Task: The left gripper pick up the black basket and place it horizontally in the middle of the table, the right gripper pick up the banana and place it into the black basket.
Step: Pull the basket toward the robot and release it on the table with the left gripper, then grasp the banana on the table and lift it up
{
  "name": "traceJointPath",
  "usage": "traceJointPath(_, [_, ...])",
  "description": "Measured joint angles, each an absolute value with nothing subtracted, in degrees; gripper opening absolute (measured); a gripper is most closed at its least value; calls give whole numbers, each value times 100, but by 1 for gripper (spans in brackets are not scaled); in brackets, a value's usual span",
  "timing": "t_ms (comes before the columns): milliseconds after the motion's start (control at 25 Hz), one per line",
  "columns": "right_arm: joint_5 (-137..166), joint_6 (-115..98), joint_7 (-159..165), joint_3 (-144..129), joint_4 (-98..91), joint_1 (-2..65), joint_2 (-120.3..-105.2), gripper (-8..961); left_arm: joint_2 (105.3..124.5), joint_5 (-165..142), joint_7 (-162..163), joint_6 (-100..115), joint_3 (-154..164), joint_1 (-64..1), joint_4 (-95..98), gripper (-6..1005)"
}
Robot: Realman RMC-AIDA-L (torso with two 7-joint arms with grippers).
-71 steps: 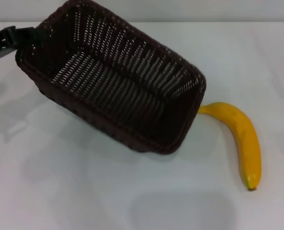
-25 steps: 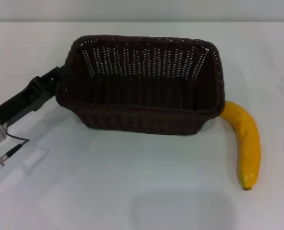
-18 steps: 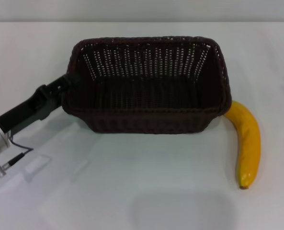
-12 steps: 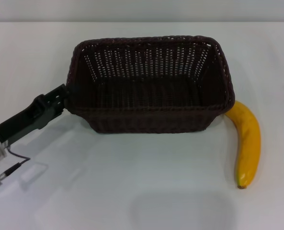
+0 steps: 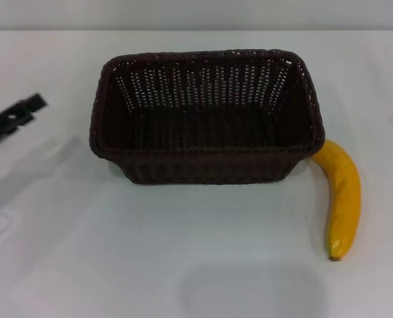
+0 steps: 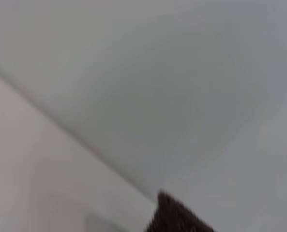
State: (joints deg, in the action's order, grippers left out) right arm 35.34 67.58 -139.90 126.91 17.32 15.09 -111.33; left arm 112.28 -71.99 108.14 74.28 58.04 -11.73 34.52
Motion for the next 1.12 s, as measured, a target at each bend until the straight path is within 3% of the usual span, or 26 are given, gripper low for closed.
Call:
traceJointPath(160, [3646,6757,-13752,12598,1952,1464,-11087,842,11136,-7303,10264,7691,5285,-1100,3477,736])
traceJointPath(280, [4166,6735,-13153,12569,2355,1430,-10968,842,11099,-7324,9777,7979,4771,-1014,3618,735])
traceJointPath(560, [6728,6223,-10076,12640,4294,1436,-10619,843,11265,-7299,8634,8276,3456,-837,3991,730])
traceJointPath(840, [10502,6204,-6221,12833,6704,1827,-10552,843,11650,-7265,7721,8285,2575,-851,3922,727])
traceJointPath(1120, [13960,8185,-3739,12942,8267,2702,-10598,843,11640,-7250,7657,8288,2454,-953,3924,724])
